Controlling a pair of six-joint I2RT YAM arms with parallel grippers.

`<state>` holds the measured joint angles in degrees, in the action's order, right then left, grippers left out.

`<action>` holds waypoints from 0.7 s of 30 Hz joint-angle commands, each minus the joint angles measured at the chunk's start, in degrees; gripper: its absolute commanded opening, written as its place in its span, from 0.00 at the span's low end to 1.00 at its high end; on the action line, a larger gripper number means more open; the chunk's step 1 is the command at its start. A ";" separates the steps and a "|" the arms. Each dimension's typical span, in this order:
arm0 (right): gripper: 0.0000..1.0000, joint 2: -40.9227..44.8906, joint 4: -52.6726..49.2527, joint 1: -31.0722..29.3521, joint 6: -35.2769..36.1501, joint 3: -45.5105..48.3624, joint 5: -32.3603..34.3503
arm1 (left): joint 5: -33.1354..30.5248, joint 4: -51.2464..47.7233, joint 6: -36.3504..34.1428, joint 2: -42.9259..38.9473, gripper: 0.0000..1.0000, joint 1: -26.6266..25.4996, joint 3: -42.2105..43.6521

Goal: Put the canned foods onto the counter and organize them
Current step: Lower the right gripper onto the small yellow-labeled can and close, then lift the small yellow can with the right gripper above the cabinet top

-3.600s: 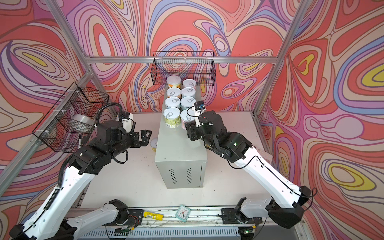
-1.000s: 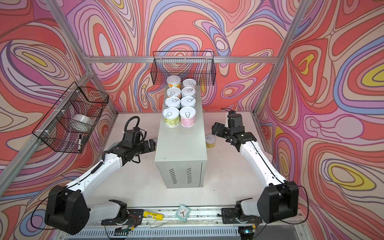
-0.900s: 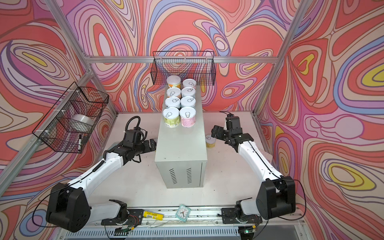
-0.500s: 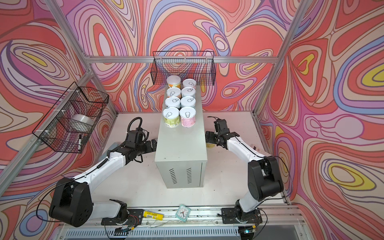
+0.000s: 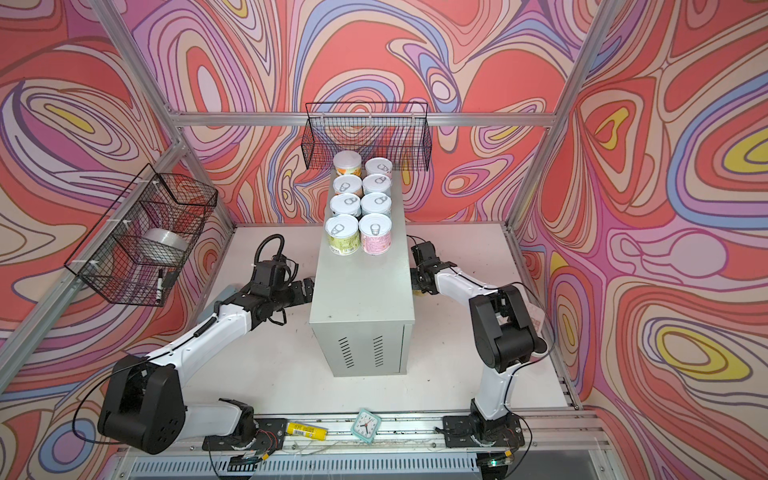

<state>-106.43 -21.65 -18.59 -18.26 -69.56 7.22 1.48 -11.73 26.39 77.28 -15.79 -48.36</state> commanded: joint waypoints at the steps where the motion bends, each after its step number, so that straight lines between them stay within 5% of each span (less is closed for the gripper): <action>1: 0.97 -2.08 0.42 -0.33 0.72 -1.87 2.53 | 0.54 1.56 0.35 -0.11 0.97 0.29 0.74; 13: 0.91 -7.02 0.46 -0.39 0.52 -5.30 3.12 | 1.34 2.50 0.24 0.27 0.96 0.27 1.05; 21: 0.78 -7.29 0.86 -0.39 -0.32 -4.80 3.99 | 1.09 1.09 -0.11 -1.65 0.95 0.24 1.81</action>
<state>-112.95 -21.23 -18.72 -18.17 -73.93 9.76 2.76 -10.63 26.39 77.14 -15.79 -47.66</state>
